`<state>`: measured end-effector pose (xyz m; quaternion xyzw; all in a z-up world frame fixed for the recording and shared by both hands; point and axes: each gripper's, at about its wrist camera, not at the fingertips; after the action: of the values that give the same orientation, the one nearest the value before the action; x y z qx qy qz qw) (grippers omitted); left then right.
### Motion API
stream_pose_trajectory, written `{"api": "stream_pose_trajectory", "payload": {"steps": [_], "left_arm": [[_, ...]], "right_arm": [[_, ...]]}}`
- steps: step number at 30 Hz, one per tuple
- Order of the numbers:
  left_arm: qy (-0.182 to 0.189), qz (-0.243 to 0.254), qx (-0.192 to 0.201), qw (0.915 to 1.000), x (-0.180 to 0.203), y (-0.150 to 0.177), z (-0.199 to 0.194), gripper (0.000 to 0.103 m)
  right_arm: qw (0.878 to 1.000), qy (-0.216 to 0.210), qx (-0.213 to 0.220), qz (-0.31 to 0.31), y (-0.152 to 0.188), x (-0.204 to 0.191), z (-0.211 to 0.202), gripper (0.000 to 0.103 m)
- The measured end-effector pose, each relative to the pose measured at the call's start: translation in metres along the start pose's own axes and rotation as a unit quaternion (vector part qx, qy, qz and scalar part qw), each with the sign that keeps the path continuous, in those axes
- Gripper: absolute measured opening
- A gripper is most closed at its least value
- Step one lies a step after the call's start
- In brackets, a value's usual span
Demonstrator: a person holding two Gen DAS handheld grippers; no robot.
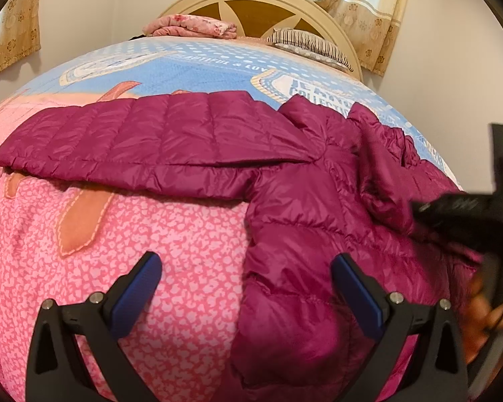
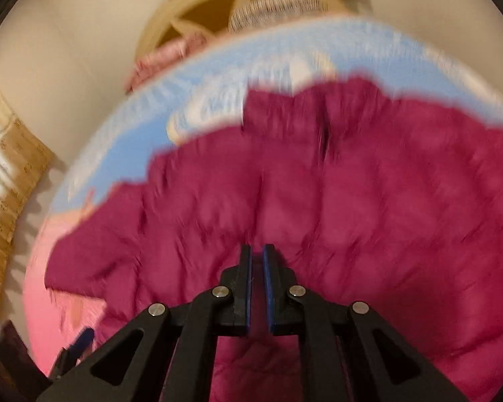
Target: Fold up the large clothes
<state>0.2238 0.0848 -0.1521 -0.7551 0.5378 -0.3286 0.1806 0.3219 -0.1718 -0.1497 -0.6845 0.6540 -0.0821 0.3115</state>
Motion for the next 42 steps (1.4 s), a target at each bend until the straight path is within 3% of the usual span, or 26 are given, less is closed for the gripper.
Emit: {"api": "stream_pose_trajectory", "payload": {"steps": [6,11,16,18,20,22,27,34,39,42], "left_arm": [[-0.01,0.008,-0.005,0.9999,0.004,0.0,0.002,0.103],[-0.011,0.008,-0.004,0.9999,0.005,0.001,0.001,0.103],[-0.012,0.009,-0.005,0.9999,0.004,0.001,0.001,0.103],[-0.012,0.009,-0.005,0.9999,0.004,0.001,0.001,0.103],[-0.014,0.01,-0.005,0.9998,0.004,0.001,0.001,0.103],[-0.015,0.011,-0.005,0.9998,0.004,0.001,0.001,0.103],[-0.016,0.012,-0.005,0.9998,0.004,0.001,0.001,0.103],[-0.031,0.032,-0.005,0.999,0.011,0.005,-0.005,0.103],[-0.012,0.055,0.006,0.9984,0.031,-0.014,-0.024,0.103],[-0.003,0.06,0.023,0.9979,0.056,-0.035,-0.023,0.103]], "right_arm": [[0.997,0.024,0.005,-0.068,0.011,-0.052,0.021,0.007],[0.994,0.053,0.008,-0.092,0.01,-0.054,0.015,0.007],[0.987,0.096,0.037,-0.122,0.011,-0.061,-0.02,0.008],[0.986,0.098,0.049,-0.122,0.011,-0.057,-0.038,0.017],[0.986,0.1,0.071,-0.117,0.01,-0.056,-0.052,0.065],[0.983,0.108,0.098,-0.113,0.01,-0.054,-0.066,0.076],[0.982,0.108,0.11,-0.107,0.009,-0.052,-0.092,0.076],[0.973,0.147,0.111,-0.137,0.027,-0.025,-0.113,0.077],[0.961,0.216,0.106,-0.134,0.028,0.038,-0.132,0.078],[0.963,0.221,0.132,-0.08,0.012,0.085,-0.145,0.077]]}}
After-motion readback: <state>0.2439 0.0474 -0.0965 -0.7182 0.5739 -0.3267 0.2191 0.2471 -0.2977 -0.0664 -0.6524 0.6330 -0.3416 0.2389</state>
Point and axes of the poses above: each gripper's, at about its wrist camera, not at the fingertips, and z roughly the way its jaws point, x to its right, y to its underside, and after that the axes turned 8 degrees about -z, right-handed
